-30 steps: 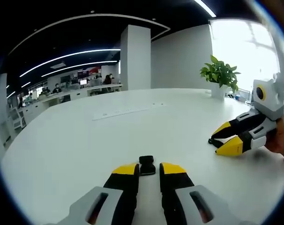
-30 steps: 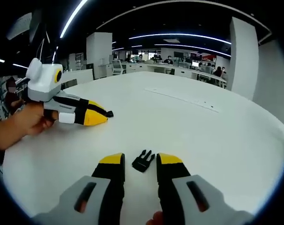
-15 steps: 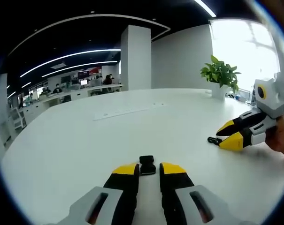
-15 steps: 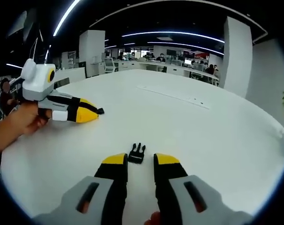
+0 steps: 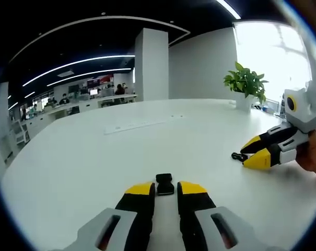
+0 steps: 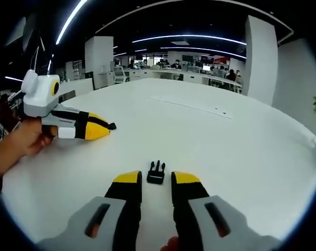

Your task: Snap the two parts of the plastic buckle together until the buckle closes and remains connected.

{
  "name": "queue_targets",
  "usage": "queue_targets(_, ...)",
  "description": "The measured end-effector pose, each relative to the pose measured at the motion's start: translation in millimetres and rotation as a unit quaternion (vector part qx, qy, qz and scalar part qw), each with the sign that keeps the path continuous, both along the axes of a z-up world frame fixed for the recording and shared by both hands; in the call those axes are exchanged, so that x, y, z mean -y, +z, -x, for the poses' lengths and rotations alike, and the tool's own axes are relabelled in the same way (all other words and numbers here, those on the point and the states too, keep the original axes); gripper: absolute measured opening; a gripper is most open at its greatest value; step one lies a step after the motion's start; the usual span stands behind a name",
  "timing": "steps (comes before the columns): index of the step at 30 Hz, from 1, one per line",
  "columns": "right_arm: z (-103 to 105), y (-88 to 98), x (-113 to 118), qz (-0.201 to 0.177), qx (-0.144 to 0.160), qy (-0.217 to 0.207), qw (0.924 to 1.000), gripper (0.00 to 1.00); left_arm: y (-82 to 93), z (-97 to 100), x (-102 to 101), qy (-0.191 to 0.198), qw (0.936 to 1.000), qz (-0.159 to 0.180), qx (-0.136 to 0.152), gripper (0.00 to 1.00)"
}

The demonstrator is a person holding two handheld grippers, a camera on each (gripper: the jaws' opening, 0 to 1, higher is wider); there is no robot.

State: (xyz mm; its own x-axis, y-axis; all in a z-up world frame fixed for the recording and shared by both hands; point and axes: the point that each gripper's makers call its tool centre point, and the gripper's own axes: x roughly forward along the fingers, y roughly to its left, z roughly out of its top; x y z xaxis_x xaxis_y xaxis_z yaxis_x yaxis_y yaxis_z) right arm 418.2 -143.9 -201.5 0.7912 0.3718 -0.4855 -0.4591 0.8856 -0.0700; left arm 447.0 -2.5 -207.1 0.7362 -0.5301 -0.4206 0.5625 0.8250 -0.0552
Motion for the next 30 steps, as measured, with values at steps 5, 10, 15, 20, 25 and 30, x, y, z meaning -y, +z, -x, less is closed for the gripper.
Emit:
queue_targets(5,2.0,-0.6,4.6,0.001,-0.001,-0.009,1.0000,0.20,-0.5,-1.7,-0.2,0.000,1.0000,-0.001,0.000,0.16)
queue_targets(10,4.7,-1.2,1.1,-0.003,-0.002,-0.002,1.0000,0.20,-1.2,-4.3,-1.1,0.001,1.0000,0.000,-0.002,0.16)
queue_targets(15,4.1,-1.5,0.2,-0.007,-0.004,-0.005,1.0000,0.18,-1.4,-5.7,-1.5,0.001,1.0000,0.000,-0.002,0.16)
queue_targets(20,2.9,-1.9,2.1,-0.004,-0.002,-0.004,1.0000,0.14,-1.5,-6.2,-1.5,0.001,1.0000,0.001,-0.001,0.16)
queue_targets(25,2.6,-2.3,2.2,-0.004,-0.002,-0.002,1.0000,0.13,-1.6,-6.8,-1.6,0.001,1.0000,0.001,0.000,0.16)
queue_targets(30,2.7,-2.2,2.6,-0.004,-0.002,-0.006,1.0000,0.14,-1.5,-7.0,-1.7,0.001,1.0000,0.001,0.000,0.16)
